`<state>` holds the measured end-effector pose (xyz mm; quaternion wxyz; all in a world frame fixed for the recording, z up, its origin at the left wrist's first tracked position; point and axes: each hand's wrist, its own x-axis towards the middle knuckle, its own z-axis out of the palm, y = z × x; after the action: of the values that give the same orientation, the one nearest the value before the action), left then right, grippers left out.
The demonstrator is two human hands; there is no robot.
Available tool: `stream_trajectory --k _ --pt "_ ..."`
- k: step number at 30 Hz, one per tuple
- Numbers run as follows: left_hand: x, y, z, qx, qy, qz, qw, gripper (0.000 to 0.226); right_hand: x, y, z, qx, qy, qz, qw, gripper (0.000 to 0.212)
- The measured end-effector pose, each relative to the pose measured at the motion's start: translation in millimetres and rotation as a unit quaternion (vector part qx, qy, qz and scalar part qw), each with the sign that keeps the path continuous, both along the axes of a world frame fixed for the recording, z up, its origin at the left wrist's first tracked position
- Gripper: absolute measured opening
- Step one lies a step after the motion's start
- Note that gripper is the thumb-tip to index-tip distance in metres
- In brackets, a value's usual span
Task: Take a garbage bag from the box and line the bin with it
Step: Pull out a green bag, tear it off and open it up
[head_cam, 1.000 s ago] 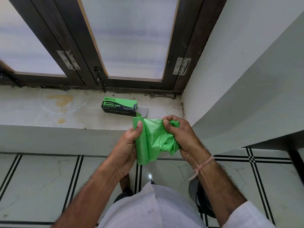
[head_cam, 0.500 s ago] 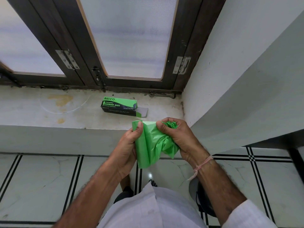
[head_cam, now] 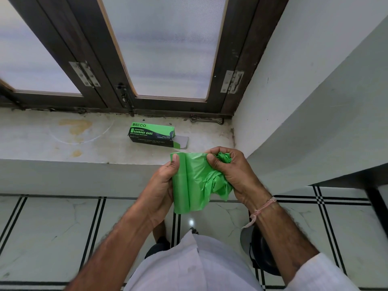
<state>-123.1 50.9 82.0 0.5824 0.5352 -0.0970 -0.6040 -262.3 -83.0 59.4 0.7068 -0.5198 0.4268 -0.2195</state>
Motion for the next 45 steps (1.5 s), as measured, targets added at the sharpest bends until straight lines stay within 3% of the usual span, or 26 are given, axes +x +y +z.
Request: stream_trajectory --k 6,11,17,23,34,45 --pt "-2 -2 1 0.01 -0.006 -0.005 1.0 0.053 -2 -2 2 -0.09 0.025 0.07 0.993 0.022" --pt "-6 -4 1 0.005 -0.014 -0.03 0.999 0.054 4 10 10 -0.018 0.022 0.102 0.994 0.043" --pt "-4 -4 -1 0.031 -0.004 -0.006 1.0 0.057 6 11 4 -0.016 0.016 0.055 0.998 0.014" --pt "-2 -3 -2 0.017 0.01 0.003 1.0 0.054 2 4 3 -0.024 0.011 0.046 0.999 0.005" --pt "-4 -5 0 0.004 0.0 -0.012 1.0 0.05 3 0 9 -0.012 0.02 0.106 0.994 0.031" --pt "-1 -6 1 0.012 -0.001 -0.007 1.0 0.048 1 -6 5 -0.016 0.017 0.078 0.997 0.007"
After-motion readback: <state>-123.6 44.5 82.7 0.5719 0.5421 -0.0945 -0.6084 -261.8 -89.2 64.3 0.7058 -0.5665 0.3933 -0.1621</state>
